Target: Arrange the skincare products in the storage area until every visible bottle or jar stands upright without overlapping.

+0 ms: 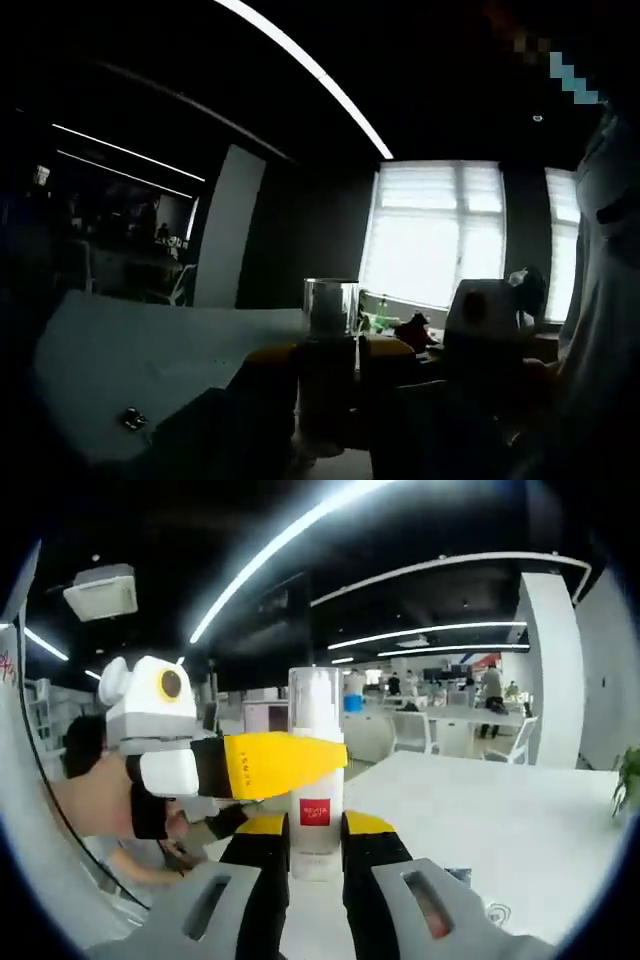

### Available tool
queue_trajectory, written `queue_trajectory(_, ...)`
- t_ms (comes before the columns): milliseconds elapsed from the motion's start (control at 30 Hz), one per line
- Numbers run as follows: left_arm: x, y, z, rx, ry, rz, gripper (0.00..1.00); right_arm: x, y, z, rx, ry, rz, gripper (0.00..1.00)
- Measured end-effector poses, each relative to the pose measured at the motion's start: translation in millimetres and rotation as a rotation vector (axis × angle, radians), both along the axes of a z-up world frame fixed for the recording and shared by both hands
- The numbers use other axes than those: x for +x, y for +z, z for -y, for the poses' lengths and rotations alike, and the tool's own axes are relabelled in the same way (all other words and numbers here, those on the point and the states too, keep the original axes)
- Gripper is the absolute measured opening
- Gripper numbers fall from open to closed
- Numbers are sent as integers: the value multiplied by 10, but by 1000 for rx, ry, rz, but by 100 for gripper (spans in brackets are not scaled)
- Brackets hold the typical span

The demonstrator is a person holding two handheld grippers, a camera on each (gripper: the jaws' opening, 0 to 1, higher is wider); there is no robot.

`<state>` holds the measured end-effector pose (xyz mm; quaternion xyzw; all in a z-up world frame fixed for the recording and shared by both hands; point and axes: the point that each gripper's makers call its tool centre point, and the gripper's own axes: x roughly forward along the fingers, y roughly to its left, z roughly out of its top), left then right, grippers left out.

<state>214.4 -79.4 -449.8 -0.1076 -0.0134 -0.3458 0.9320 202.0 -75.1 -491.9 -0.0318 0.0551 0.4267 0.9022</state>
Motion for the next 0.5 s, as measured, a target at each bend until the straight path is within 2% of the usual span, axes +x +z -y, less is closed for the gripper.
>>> queue_trajectory(67, -23, -64, 12, 52, 18, 3, 19, -2, -26, 9, -13, -4, 4, 19)
queue_trajectory(167, -52, -77, 35, 61, 21, 7, 18, -15, -47, 18, -30, -12, 12, 19)
queue_trajectory(300, -58, -117, 43, 104, -25, -1, 17, -37, -81, 16, -38, 0, 8, 20)
queue_trajectory(367, -86, -115, 61, 100, -87, -2, 17, -72, -86, 33, -34, 29, 25, 21)
queue_trajectory(400, -105, -79, 68, 84, -130, 6, 17, -124, -105, 34, -41, 74, 25, 22)
queue_trajectory(433, -138, -49, 87, 69, -185, 6, 17, -161, -140, 57, -49, 100, 3, 23)
queue_trajectory(467, -139, 23, 51, 37, -210, 6, 17, -218, -127, 97, -15, 139, -18, 26)
queue_trajectory(500, -165, 43, 55, 45, -254, 10, 17, -246, -119, 137, 8, 166, -28, 29)
